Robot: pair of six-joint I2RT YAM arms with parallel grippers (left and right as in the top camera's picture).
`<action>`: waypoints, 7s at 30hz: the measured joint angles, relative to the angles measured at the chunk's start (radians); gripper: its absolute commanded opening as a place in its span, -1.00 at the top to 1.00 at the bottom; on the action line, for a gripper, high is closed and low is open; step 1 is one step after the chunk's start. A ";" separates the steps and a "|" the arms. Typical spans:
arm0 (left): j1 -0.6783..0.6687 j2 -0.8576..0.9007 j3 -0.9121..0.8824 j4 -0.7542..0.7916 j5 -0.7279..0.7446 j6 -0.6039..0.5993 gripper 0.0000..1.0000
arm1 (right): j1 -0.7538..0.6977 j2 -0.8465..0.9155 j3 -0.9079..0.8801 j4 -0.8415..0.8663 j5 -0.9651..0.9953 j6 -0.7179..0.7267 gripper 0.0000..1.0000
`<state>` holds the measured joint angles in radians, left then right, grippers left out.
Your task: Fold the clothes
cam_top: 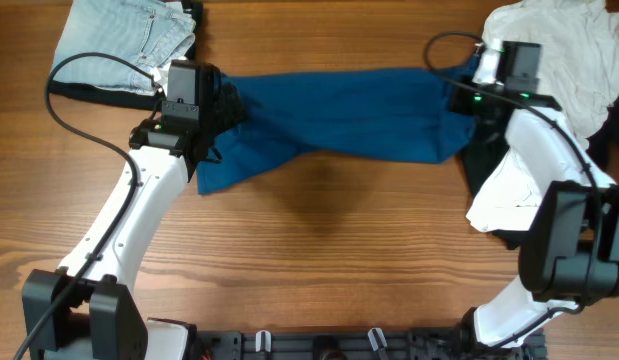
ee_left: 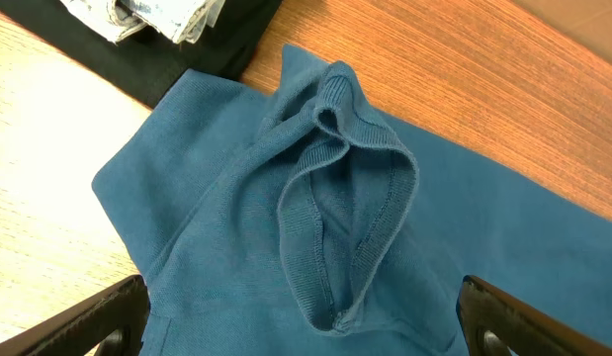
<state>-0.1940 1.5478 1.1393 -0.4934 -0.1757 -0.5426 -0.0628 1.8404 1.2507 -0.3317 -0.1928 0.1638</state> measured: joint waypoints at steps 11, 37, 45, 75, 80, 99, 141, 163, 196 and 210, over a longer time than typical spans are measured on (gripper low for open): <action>0.000 0.000 0.000 0.000 0.000 0.000 -0.99 | 0.299 -0.005 0.003 0.034 0.101 0.006 0.91; 0.040 0.000 0.000 -0.106 0.001 0.045 -0.99 | 0.376 0.029 0.214 -0.360 0.168 -0.032 -0.01; 0.050 0.000 0.000 -0.106 0.001 0.052 -1.00 | 0.394 0.144 0.212 -0.382 0.000 -0.014 0.10; 0.462 0.335 0.002 0.157 0.563 0.644 -0.80 | 0.312 -0.127 0.256 -0.461 0.019 -0.092 -0.72; 0.462 0.412 0.003 0.222 0.571 0.656 -0.70 | 0.312 -0.127 0.256 -0.462 0.020 -0.092 -0.72; 0.393 0.452 0.033 0.184 0.545 0.568 0.92 | 0.312 -0.127 0.256 -0.455 0.029 -0.104 0.80; -0.294 0.158 0.173 0.628 0.496 0.234 0.92 | -0.090 -0.179 0.287 -0.241 -0.409 0.087 0.91; -0.117 0.068 0.196 0.509 0.517 0.095 -0.99 | -0.049 -0.121 0.282 -0.296 -0.379 0.035 -0.23; -0.004 0.023 0.206 0.156 0.427 0.179 -1.00 | 0.325 0.364 0.280 -0.015 -0.109 -0.241 0.89; -0.004 0.023 0.206 0.156 0.415 0.179 -0.99 | 0.239 0.199 0.280 0.066 -0.087 -0.158 0.91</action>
<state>-0.1978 1.5703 1.3457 -0.3370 0.2398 -0.3634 0.1764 2.0396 1.5307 -0.2653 -0.2802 0.0059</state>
